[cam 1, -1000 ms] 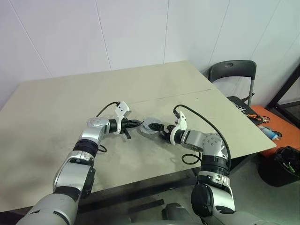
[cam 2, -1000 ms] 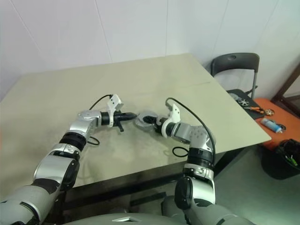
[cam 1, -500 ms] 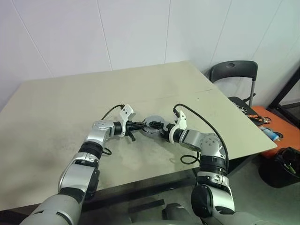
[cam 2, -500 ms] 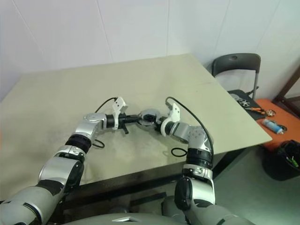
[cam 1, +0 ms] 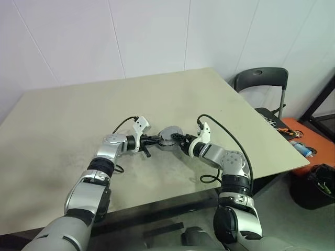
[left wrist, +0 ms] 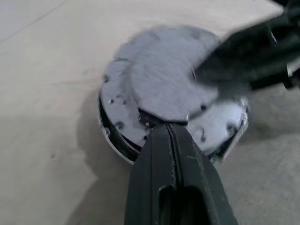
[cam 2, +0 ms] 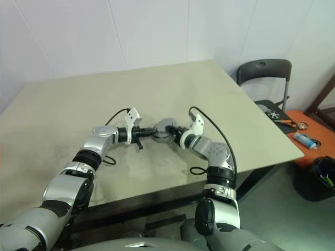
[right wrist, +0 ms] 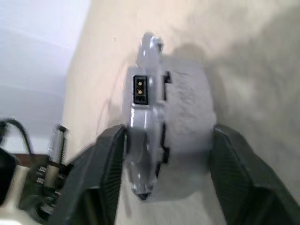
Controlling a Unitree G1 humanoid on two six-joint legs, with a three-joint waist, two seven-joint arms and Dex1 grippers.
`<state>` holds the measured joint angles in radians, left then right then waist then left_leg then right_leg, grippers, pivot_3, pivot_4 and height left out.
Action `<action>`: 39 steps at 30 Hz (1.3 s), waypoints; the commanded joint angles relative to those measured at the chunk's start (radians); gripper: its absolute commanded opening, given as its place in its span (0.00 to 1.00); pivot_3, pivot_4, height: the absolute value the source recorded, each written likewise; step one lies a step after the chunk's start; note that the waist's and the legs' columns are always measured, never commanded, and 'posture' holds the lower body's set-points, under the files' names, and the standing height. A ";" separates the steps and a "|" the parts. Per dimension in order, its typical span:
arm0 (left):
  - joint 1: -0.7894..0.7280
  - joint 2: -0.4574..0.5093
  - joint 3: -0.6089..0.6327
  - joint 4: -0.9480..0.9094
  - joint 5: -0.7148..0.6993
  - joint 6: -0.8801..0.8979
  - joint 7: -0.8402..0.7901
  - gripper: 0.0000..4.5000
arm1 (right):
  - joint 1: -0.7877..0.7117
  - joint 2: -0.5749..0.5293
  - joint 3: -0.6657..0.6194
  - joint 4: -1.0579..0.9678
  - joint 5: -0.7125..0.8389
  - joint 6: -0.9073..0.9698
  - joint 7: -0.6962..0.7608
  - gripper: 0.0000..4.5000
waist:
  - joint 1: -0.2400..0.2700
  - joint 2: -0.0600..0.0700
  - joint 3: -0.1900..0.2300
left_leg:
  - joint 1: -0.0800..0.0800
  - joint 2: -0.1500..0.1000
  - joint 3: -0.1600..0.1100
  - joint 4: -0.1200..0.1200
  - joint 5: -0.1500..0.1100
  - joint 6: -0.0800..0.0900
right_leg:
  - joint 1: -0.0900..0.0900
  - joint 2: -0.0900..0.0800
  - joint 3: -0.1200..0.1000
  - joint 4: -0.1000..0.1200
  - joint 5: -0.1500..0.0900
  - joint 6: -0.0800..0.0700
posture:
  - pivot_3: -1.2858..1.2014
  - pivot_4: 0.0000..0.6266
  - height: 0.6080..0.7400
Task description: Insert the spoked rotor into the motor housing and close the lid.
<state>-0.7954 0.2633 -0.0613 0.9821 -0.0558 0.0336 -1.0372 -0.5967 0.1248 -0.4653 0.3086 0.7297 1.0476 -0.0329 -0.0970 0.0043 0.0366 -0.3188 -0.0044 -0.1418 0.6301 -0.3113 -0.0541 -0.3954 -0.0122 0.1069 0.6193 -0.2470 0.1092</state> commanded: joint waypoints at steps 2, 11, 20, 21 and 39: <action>-0.022 0.014 0.000 0.020 0.009 0.001 0.009 0.00 | 0.004 0.030 0.036 0.074 -0.043 -0.030 -0.046 0.48 | -0.001 0.000 0.000 | 0.000 0.000 0.000 -0.001 0.000 0.000 | 0.000 0.000 0.000 -0.001 0.000 0.000 | 0.52 0.00 1.00; -0.020 0.020 -0.003 0.017 0.009 0.002 0.009 0.00 | 0.013 0.015 0.082 0.090 -0.040 -0.027 -0.048 0.47 | -0.002 0.000 0.000 | -0.001 0.000 0.000 -0.002 0.000 0.000 | -0.001 0.000 0.000 -0.002 0.000 0.000 | 0.52 0.00 1.00; -0.013 0.024 -0.003 0.011 0.008 0.002 0.009 0.00 | 0.128 -0.213 0.342 -0.186 0.084 0.210 0.343 0.47 | 0.000 0.001 0.000 | -0.002 0.000 0.000 -0.002 0.000 0.000 | -0.001 0.000 0.000 -0.003 -0.001 0.001 | 0.52 0.00 1.00; -0.012 0.026 -0.004 0.012 0.010 0.000 0.011 0.00 | 0.158 -0.273 0.389 -0.227 0.084 0.231 0.395 0.47 | 0.000 0.001 0.000 | -0.002 0.000 0.000 -0.002 0.000 0.000 | -0.002 0.000 0.000 -0.003 -0.001 0.001 | 0.52 0.00 1.00; -0.019 0.030 -0.002 0.030 0.026 -0.004 0.023 0.00 | 0.329 -0.432 0.458 -0.385 0.151 0.305 0.598 0.47 | 0.028 -0.007 0.005 | -0.006 0.000 0.001 -0.002 -0.001 0.000 | -0.005 0.000 0.000 -0.005 -0.003 0.003 | 0.52 0.00 1.00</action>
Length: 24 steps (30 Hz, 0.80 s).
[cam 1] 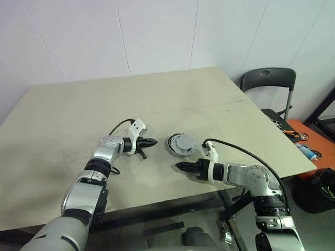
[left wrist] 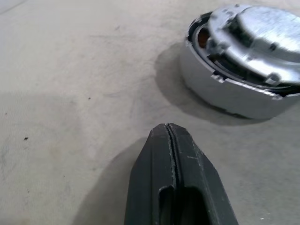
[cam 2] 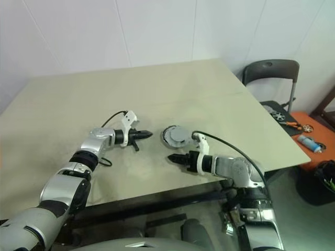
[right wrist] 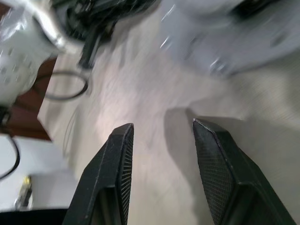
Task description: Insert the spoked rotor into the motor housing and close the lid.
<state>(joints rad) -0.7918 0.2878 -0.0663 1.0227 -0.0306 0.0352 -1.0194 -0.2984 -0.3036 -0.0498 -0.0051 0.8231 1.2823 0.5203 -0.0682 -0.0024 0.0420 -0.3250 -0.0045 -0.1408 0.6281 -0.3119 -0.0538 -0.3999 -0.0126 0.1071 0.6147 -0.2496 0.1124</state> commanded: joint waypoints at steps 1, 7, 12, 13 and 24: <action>-0.022 0.004 0.003 -0.013 0.000 -0.004 0.005 0.00 | 0.035 -0.009 0.041 -0.088 0.063 0.077 0.053 0.47 | -0.002 0.000 0.000 | -0.003 0.000 0.000 0.000 0.000 0.000 | -0.003 0.000 0.000 0.000 -0.001 -0.001 | 0.52 0.00 1.00; -0.014 0.003 0.012 -0.052 -0.022 0.021 -0.026 0.00 | -0.027 -0.143 0.052 -0.336 0.044 0.010 0.092 0.47 | 0.008 0.000 0.002 | -0.016 -0.002 0.000 0.002 0.000 0.000 | -0.015 -0.003 0.000 0.001 0.002 -0.005 | 0.52 0.00 1.00; -0.003 0.004 0.031 -0.086 -0.042 0.041 -0.032 0.00 | -0.052 -0.224 0.050 -0.427 -0.149 -0.264 0.047 0.54 | 0.026 -0.002 0.004 | -0.015 -0.002 0.000 0.003 0.000 0.001 | -0.014 -0.002 0.000 0.002 0.000 -0.001 | 0.52 0.00 1.00; -0.001 0.003 0.038 -0.092 -0.050 0.045 -0.032 0.00 | -0.044 -0.251 0.072 -0.431 -0.185 -0.299 0.059 0.59 | 0.028 -0.002 0.004 | -0.015 -0.002 0.000 0.003 0.000 0.001 | -0.014 -0.002 0.000 0.002 0.000 -0.001 | 0.52 0.00 1.00; 0.082 0.041 0.080 -0.423 -0.198 0.246 -0.094 0.00 | -0.053 -0.152 0.282 -0.205 -0.502 -0.545 -0.045 0.96 | 0.024 -0.002 0.005 | -0.014 -0.002 0.000 0.004 0.000 0.000 | -0.013 -0.003 0.000 0.003 0.002 -0.005 | 0.52 0.00 1.00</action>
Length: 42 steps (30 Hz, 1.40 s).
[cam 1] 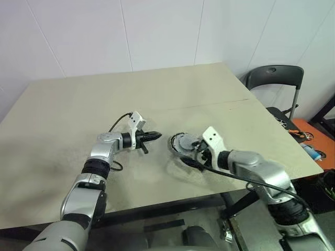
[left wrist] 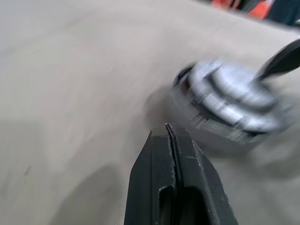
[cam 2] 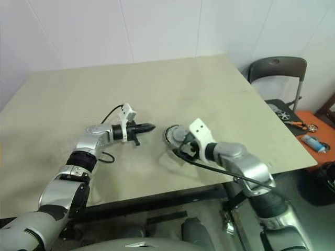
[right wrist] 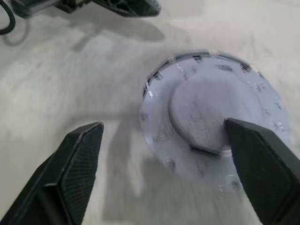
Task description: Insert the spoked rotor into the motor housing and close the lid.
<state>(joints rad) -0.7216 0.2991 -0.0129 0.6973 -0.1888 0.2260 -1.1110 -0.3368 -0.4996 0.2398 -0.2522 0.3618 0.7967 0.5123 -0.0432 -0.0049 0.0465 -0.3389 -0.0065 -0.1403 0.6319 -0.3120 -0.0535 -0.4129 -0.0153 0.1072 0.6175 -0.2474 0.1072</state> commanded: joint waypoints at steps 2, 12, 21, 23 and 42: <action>0.027 0.043 0.029 -0.139 -0.053 0.086 0.012 0.00 | -0.023 0.083 -0.033 0.076 -0.061 -0.094 -0.067 0.96 | 0.000 0.000 0.000 | 0.001 0.000 0.000 0.001 0.000 0.000 | 0.001 0.000 0.000 0.001 0.000 0.000 | 0.52 0.00 1.00; 0.096 0.063 0.017 -0.208 -0.063 0.129 0.056 0.00 | -0.050 0.111 -0.085 0.142 -0.079 -0.118 -0.056 0.96 | 0.002 0.000 0.000 | 0.001 0.000 0.000 0.001 0.001 -0.002 | 0.001 0.000 0.000 0.002 0.000 -0.001 | 0.52 0.00 1.00; 0.114 0.048 0.012 -0.223 -0.066 0.129 0.072 0.00 | -0.025 0.126 -0.038 0.150 -0.134 -0.150 -0.046 0.96 | 0.001 0.000 0.000 | 0.001 0.000 0.000 0.002 0.001 -0.002 | 0.001 0.000 0.000 0.003 0.001 -0.001 | 0.52 0.00 1.00; 0.114 0.047 0.013 -0.225 -0.065 0.129 0.075 0.00 | -0.016 0.135 -0.026 0.154 -0.150 -0.168 -0.045 0.87 | 0.001 0.000 0.000 | 0.001 0.000 0.000 0.002 0.001 -0.002 | 0.001 0.000 0.000 0.003 0.001 -0.001 | 0.52 0.00 1.00; 0.121 0.043 0.013 -0.208 -0.057 0.114 0.108 0.00 | -0.071 0.261 -0.091 0.175 -0.136 -0.085 -0.075 0.70 | -0.002 0.000 0.000 | 0.003 0.000 0.000 0.012 0.001 -0.002 | 0.003 0.001 0.000 0.013 0.001 -0.001 | 0.52 0.00 1.00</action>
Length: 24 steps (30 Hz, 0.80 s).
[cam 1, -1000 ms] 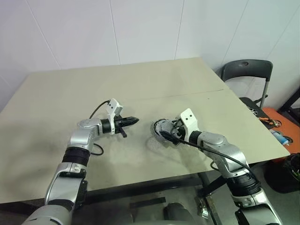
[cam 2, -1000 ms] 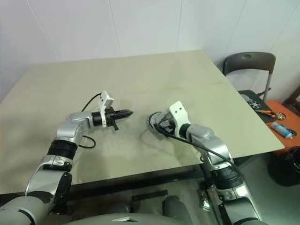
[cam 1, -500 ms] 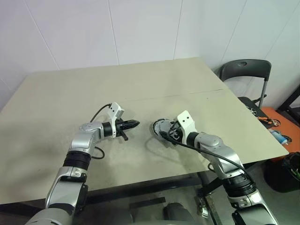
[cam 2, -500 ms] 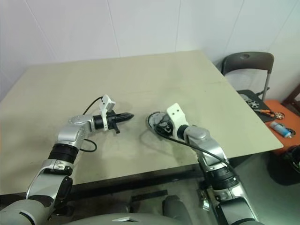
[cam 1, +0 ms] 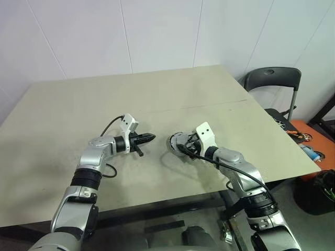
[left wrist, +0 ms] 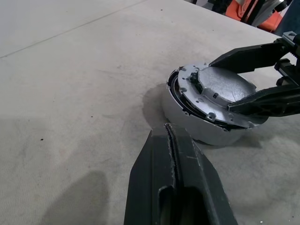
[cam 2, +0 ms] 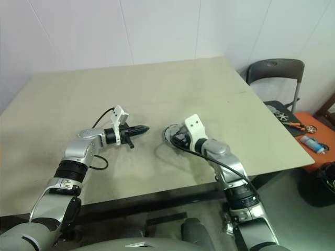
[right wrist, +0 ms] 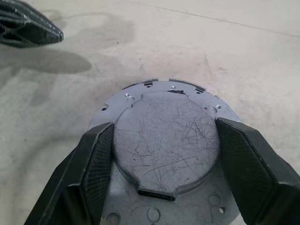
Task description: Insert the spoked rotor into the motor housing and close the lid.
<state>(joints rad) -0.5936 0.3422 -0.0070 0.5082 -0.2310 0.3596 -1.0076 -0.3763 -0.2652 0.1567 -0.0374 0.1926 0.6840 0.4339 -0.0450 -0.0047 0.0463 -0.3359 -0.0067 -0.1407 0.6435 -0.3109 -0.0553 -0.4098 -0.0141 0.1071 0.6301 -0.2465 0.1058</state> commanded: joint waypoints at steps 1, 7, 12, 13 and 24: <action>-0.006 -0.001 0.006 -0.020 -0.015 -0.019 0.006 0.00 | -0.039 0.037 -0.010 -0.047 0.035 0.043 0.000 0.70 | -0.001 0.000 0.000 | 0.000 0.000 0.000 0.001 0.000 0.000 | 0.000 0.000 0.000 0.000 0.000 0.000 | 0.52 0.00 1.00; -0.002 -0.001 0.004 -0.016 -0.013 -0.023 0.011 0.00 | -0.077 0.090 -0.025 -0.074 0.047 0.106 -0.021 0.70 | -0.002 0.000 0.000 | 0.000 0.000 0.000 0.002 0.000 0.000 | 0.000 0.001 0.000 0.001 0.000 -0.001 | 0.52 0.00 1.00; 0.005 -0.002 0.003 -0.023 -0.013 -0.022 0.013 0.00 | -0.098 0.099 -0.008 -0.063 0.022 0.106 -0.031 0.70 | 0.000 0.000 0.000 | -0.001 0.000 0.000 0.002 0.000 0.000 | 0.000 0.000 0.000 0.000 0.001 -0.001 | 0.52 0.00 1.00; 0.006 -0.002 0.003 -0.024 -0.013 -0.022 0.013 0.00 | -0.098 0.097 -0.004 -0.059 0.018 0.103 -0.032 0.70 | 0.000 0.000 0.000 | -0.001 0.000 0.000 0.002 0.000 0.000 | 0.000 0.000 0.000 0.000 0.001 -0.001 | 0.52 0.00 1.00; 0.020 0.006 0.002 -0.037 -0.016 -0.017 0.013 0.00 | -0.067 0.024 -0.013 0.084 -0.017 0.022 0.020 0.70 | 0.000 0.000 0.000 | -0.001 0.000 0.000 0.002 0.000 0.000 | 0.000 0.000 0.000 0.001 0.001 -0.001 | 0.52 0.00 1.00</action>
<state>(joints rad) -0.5626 0.3407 -0.0150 0.5079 -0.2307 0.3573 -0.9959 -0.4320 -0.2292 0.1525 0.0255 0.1783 0.7151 0.4421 -0.0453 -0.0046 0.0463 -0.3362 -0.0065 -0.1411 0.6460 -0.3110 -0.0553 -0.4090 -0.0138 0.1070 0.6307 -0.2460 0.1053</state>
